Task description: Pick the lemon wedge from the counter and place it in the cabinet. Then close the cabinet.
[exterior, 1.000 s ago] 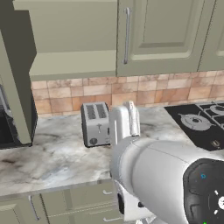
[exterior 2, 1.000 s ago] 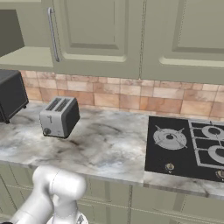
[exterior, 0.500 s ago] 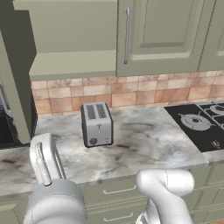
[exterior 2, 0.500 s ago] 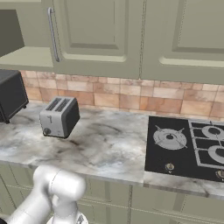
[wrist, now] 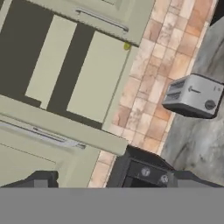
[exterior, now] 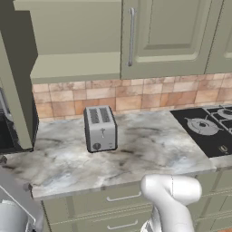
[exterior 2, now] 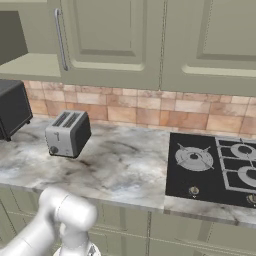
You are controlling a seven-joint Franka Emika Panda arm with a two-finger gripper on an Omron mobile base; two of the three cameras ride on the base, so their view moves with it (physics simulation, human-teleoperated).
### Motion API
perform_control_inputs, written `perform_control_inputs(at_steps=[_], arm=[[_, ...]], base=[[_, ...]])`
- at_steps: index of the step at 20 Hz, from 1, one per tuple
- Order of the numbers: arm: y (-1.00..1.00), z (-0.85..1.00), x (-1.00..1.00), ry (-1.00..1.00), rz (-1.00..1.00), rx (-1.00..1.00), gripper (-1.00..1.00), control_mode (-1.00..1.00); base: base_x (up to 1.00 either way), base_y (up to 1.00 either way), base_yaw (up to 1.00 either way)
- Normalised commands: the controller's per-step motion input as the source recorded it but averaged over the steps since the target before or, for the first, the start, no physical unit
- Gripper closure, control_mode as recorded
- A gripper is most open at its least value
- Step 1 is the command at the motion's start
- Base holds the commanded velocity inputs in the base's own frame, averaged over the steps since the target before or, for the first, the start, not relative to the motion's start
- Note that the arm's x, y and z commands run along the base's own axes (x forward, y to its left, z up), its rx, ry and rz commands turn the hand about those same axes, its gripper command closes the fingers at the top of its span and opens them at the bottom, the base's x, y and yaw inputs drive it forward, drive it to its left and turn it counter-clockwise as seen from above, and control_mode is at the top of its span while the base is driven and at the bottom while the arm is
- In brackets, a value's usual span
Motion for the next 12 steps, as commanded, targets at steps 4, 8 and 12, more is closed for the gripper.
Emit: perform_control_inputs(at_steps=[4, 8, 12], arm=[[0.71, -0.03, 0.93, -0.02, 0.00, -0.10, -1.00, -1.00], [0.88, -0.32, 1.00, 0.01, 0.00, -0.12, -1.00, -1.00], [0.71, -0.19, 0.96, 0.00, 0.00, -0.09, -1.00, -1.00]], base=[[0.00, 0.00, 0.00], [0.00, 0.00, 0.00], [0.00, 0.00, 0.00]])
